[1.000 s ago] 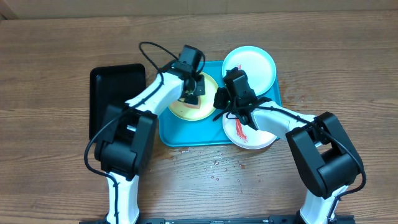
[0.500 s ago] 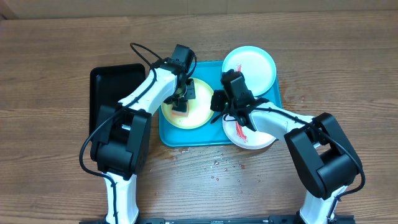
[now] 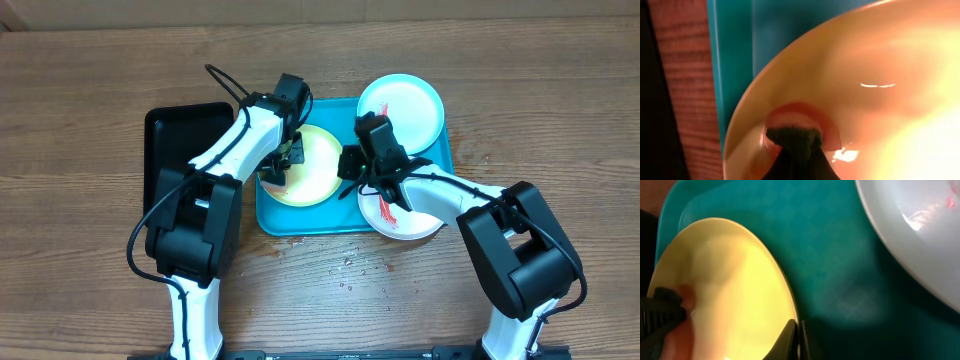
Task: Clean dirty plates on tray and stack at the side
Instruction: 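Scrub the yellow plate with the sponge while the right gripper holds it, then return the sponge to the black tray with the left gripper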
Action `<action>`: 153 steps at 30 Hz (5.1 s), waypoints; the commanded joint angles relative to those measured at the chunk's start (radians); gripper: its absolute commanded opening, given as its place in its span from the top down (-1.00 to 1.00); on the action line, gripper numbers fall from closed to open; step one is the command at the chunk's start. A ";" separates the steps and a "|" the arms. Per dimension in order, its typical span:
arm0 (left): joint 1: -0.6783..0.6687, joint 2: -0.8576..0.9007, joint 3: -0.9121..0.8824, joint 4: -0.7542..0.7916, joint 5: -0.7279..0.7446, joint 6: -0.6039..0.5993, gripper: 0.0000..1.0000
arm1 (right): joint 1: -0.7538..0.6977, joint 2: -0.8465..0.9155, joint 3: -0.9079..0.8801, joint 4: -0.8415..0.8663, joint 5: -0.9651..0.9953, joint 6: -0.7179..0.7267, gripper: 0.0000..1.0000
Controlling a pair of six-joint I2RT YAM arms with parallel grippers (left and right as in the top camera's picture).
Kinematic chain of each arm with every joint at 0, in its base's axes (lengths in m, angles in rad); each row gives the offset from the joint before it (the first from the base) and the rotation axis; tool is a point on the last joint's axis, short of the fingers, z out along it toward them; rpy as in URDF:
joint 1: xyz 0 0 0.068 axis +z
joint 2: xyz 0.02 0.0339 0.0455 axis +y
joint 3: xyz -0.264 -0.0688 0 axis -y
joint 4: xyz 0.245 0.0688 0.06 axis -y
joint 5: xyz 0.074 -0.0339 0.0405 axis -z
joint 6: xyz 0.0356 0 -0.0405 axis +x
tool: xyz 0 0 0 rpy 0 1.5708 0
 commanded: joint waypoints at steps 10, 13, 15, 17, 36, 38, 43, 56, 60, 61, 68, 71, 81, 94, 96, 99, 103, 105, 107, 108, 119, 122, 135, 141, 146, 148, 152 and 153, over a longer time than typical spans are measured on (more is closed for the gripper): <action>-0.031 0.005 0.005 0.104 0.166 -0.004 0.91 | -0.016 0.010 0.012 -0.006 0.055 0.011 0.93; -0.034 -0.035 0.010 0.129 0.165 -0.030 0.91 | -0.016 0.010 0.012 -0.006 0.055 0.011 0.93; -0.038 -0.056 0.010 0.147 0.151 -0.044 0.91 | -0.016 0.010 0.012 -0.006 0.055 0.011 0.93; -0.045 -0.067 0.010 0.157 0.115 -0.061 0.92 | -0.016 0.010 0.012 -0.006 0.055 0.011 0.93; -0.127 -0.066 -0.170 0.245 -0.049 -0.201 0.92 | -0.016 0.010 0.012 -0.002 0.055 0.012 0.93; -0.127 -0.066 -0.193 0.248 -0.097 -0.201 0.92 | -0.016 0.010 0.012 -0.002 0.055 0.012 0.93; -0.119 -0.066 -0.203 0.242 -0.214 -0.171 0.92 | -0.016 0.010 0.012 -0.002 0.055 0.012 0.93; -0.016 -0.067 -0.198 0.227 -0.254 -0.019 0.92 | -0.016 0.010 0.012 -0.003 0.055 0.012 0.93; -0.016 -0.068 -0.162 0.200 -0.256 -0.001 0.92 | -0.016 0.010 0.012 -0.002 0.055 0.012 0.93; -0.018 -0.069 -0.148 0.189 -0.238 -0.001 0.92 | -0.016 0.010 0.012 -0.002 0.055 0.012 0.93; -0.031 -0.106 -0.043 0.185 0.061 0.021 0.92 | -0.016 0.010 0.012 -0.003 0.055 0.012 0.93; -0.031 -0.128 -0.023 0.190 0.130 0.020 0.92 | -0.016 0.010 0.012 -0.003 0.055 0.011 0.93; -0.045 -0.131 -0.051 0.198 0.152 -0.048 0.92 | -0.016 0.010 0.012 -0.002 0.055 0.012 0.93; -0.138 -0.062 -0.055 0.198 0.097 -0.115 0.91 | -0.016 0.010 0.012 -0.003 0.055 0.012 0.93; -0.138 -0.053 -0.055 0.193 0.094 -0.119 0.92 | -0.016 0.010 0.012 -0.002 0.055 0.012 0.93; -0.137 -0.045 -0.056 0.189 0.082 -0.121 0.92 | -0.016 0.010 0.012 -0.002 0.055 0.012 0.93; -0.137 -0.034 -0.060 0.186 0.053 -0.121 0.92 | -0.016 0.010 0.012 -0.002 0.055 0.012 0.93; -0.137 -0.033 -0.075 0.188 0.041 -0.122 0.92 | -0.016 0.010 0.012 -0.002 0.055 0.012 0.93; -0.136 -0.033 -0.100 0.195 0.022 -0.121 0.92 | -0.016 0.010 0.012 -0.002 0.055 0.012 0.93; -0.134 -0.033 -0.110 0.196 0.009 -0.121 0.92 | -0.016 0.010 0.012 -0.002 0.055 0.012 0.93; -0.071 -0.033 -0.150 0.195 -0.124 -0.082 0.92 | -0.016 0.010 0.012 -0.005 0.055 0.012 0.93; -0.047 -0.033 -0.150 0.195 -0.150 -0.059 0.92 | -0.016 0.010 0.012 -0.006 0.055 0.012 0.93; 0.016 -0.047 -0.123 0.191 -0.191 -0.023 0.92 | -0.016 0.010 0.012 -0.010 0.055 0.012 0.93; 0.014 -0.119 -0.042 0.173 -0.190 -0.023 0.91 | -0.016 0.010 0.012 -0.013 0.055 0.012 0.93; 0.017 -0.226 0.008 0.149 -0.186 -0.001 0.92 | -0.016 0.010 0.012 -0.013 0.055 0.012 0.93; 0.017 -0.274 0.010 0.151 -0.181 0.027 0.92 | -0.016 0.010 0.012 -0.013 0.054 0.012 0.93; 0.017 -0.352 0.009 0.131 -0.142 0.103 0.92 | -0.016 0.010 0.012 -0.013 0.055 0.012 0.93; 0.017 -0.365 0.009 0.117 -0.141 0.111 0.92 | -0.016 0.010 0.012 -0.013 0.054 0.012 0.93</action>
